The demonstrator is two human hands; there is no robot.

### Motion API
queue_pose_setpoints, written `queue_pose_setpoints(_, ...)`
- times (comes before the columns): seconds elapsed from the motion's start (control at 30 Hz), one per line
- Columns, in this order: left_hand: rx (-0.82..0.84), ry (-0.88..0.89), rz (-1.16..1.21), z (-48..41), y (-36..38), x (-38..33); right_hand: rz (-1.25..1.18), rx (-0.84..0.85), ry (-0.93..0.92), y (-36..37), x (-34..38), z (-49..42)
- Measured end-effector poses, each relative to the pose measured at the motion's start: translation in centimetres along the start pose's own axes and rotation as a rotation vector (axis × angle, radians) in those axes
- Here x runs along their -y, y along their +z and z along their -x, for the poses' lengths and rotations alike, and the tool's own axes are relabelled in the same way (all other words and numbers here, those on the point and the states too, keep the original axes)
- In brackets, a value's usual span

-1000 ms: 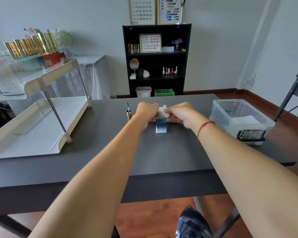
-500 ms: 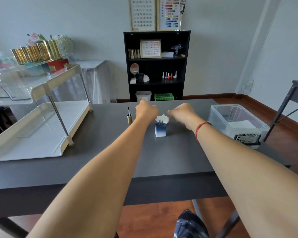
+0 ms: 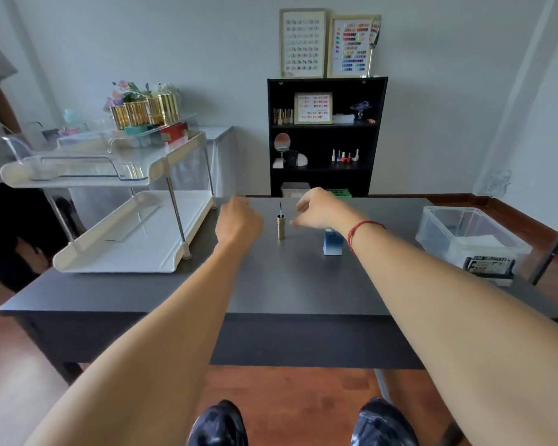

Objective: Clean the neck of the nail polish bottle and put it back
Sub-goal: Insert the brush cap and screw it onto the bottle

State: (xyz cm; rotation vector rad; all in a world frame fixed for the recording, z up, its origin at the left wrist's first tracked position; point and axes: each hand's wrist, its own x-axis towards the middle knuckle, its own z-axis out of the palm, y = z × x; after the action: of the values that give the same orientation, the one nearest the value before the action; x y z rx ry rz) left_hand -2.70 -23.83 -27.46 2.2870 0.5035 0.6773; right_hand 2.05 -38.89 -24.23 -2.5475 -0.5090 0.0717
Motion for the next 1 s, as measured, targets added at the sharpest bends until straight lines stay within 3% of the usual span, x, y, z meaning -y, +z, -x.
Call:
queue_pose_setpoints(0.17, 0.243, -0.035, -0.254, 0.3, 2.0, 3.2, 0.126, 0.000, 0.049, 2.5, 1.2, -1.4)
queue_pose_setpoints(0.4, 0.300, -0.007, -0.365, -0.8, 2.7, 3.4, 0.127, -0.054, 0.041, 4.2, 1.9, -3.2)
queue_pose_setpoints(0.63, 0.217, -0.008, -0.363, 0.2, 3.4, 3.2, -0.150, -0.160, 0.016, 1.1, 1.6, -2.3)
queue_pose_setpoints(1.0, 0.347, 0.055, 0.020, 4.2, 5.5, -2.8, -0.138, -0.229, 0.075, -4.1, -5.1, 3.6)
